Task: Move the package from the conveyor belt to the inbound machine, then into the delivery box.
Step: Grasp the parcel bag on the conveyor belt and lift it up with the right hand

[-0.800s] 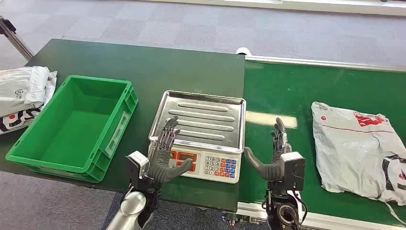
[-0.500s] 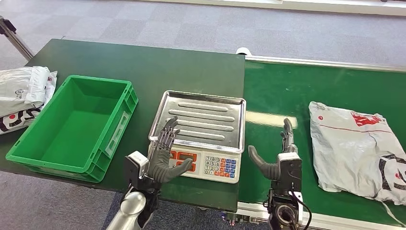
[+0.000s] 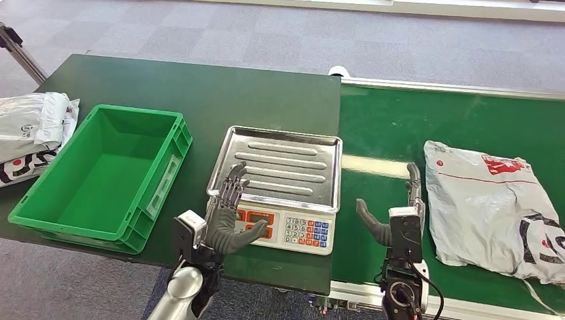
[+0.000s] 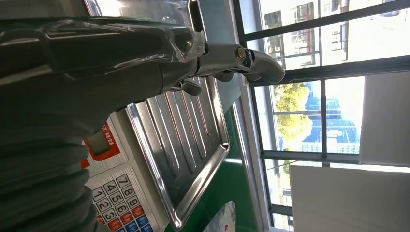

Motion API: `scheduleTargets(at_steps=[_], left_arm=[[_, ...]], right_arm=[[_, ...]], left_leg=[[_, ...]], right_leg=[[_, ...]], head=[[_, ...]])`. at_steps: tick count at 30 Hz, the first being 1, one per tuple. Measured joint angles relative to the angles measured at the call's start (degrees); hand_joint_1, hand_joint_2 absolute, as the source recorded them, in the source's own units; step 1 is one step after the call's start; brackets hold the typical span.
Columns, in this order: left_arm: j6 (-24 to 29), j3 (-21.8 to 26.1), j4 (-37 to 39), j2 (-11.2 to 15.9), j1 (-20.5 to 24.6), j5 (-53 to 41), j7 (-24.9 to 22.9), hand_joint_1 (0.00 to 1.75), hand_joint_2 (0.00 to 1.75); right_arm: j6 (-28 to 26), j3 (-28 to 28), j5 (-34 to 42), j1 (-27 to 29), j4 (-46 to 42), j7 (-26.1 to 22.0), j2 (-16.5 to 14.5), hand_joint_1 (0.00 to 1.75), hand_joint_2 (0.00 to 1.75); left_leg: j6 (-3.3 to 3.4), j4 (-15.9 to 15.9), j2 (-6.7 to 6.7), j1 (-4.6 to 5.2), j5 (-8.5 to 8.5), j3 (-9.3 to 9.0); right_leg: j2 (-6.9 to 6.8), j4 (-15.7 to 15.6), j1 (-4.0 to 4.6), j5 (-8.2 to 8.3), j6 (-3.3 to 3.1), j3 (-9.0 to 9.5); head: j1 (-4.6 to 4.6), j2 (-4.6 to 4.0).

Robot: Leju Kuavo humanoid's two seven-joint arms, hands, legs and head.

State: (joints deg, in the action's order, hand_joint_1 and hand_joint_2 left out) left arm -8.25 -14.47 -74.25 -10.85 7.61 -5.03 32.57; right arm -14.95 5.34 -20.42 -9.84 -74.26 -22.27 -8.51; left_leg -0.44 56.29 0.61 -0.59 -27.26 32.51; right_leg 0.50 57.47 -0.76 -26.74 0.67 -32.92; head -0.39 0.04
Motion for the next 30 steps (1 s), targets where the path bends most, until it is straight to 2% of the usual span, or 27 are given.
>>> scheduleTargets(at_steps=[5,12,19,30], left_arm=[[-0.2,0.1,-0.02,0.16,-0.09,0.02,0.01,0.0,1.75],[-0.58,0.32,-0.02,0.7,-0.13,0.29,0.33,0.0,1.75],[-0.54,0.31,-0.02,1.54,-0.1,1.42,0.63,0.0,1.75],[-0.34,0.05,-0.02,2.47,-0.17,2.23,0.86,0.0,1.75]], right_arm=[[-3.86,-5.02,-5.35,-4.56,6.98,0.11,2.76,0.0,1.75],[-7.99,-11.85,-15.03,-12.85,21.78,2.36,7.72,0.0,1.75],[-12.05,-11.58,-31.86,-20.34,35.02,11.99,12.12,0.0,1.75],[-12.65,-10.27,-37.52,-24.83,44.55,16.36,16.24,0.0,1.75]], left_leg=[[0.01,0.01,0.01,0.01,0.01,0.0],[0.01,0.03,0.01,0.01,0.01,0.0],[0.01,0.03,0.01,0.0,0.01,0.0],[0.02,0.04,0.04,0.02,0.01,0.02]], right_leg=[[0.0,0.0,-0.02,0.02,0.01,0.02],[0.0,0.0,-0.02,0.03,0.01,0.02],[0.0,0.0,-0.01,0.03,0.01,0.01],[-0.03,0.0,-0.03,0.03,0.02,0.01]], head=[[0.02,0.0],[-0.01,0.0],[-0.01,0.0],[-0.01,0.0]])
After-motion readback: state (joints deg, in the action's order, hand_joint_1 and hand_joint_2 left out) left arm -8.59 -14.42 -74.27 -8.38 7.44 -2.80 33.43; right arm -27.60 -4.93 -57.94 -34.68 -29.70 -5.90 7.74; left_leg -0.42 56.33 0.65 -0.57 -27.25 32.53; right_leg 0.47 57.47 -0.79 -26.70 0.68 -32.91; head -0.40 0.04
